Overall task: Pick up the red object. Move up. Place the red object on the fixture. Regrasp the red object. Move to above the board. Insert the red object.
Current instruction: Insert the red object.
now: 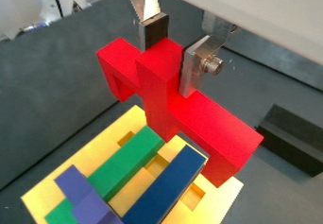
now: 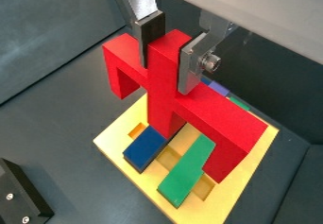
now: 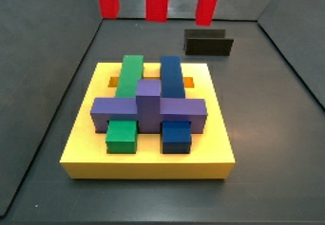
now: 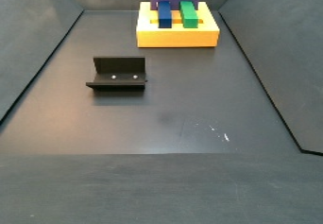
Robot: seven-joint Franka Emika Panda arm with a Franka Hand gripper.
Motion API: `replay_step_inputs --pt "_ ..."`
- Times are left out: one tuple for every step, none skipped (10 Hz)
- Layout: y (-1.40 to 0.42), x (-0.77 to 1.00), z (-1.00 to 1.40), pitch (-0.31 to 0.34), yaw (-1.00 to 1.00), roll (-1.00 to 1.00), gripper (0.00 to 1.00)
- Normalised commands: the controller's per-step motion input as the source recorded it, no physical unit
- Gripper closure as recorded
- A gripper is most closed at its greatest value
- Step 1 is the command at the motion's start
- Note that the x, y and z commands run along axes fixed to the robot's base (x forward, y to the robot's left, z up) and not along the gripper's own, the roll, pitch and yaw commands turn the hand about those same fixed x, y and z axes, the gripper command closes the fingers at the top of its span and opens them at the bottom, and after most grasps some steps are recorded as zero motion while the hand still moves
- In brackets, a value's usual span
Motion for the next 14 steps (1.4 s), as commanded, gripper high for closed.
replay_step_inputs --pt "0.19 0.00 -0.75 -0.140 0.00 -0.17 1.00" --pt "0.10 -0.01 -0.79 -0.207 0.00 -0.07 1.00" --pt "0.01 -0.08 -0.72 -0.241 0.00 -0.08 1.00" --pt "0.00 -0.10 -0.62 -0.264 0.00 -0.12 1.00" --pt "-0.02 -0.09 -0.41 -0.224 0.00 -0.08 1.00" --pt "0.00 -0.06 -0.33 -0.176 0.00 -0.04 1.00" --pt "0.00 -0.02 -0.31 -0.143 0.00 -0.01 1.00" --pt "-0.01 -0.03 -0.27 -0.091 0.00 0.00 1.00" --pt "-0.03 0.00 -0.14 -0.011 0.00 0.00 1.00" --pt "0.00 0.00 -0.07 0.000 0.01 0.00 1.00" --pt "0.00 0.00 -0.10 0.000 0.00 0.04 1.00" --pt "0.00 -0.13 0.00 0.000 -0.02 0.00 1.00" --pt "0.00 -0.23 0.09 0.000 0.00 0.00 1.00" --pt "0.00 -0.15 0.00 0.000 0.00 0.03 1.00"
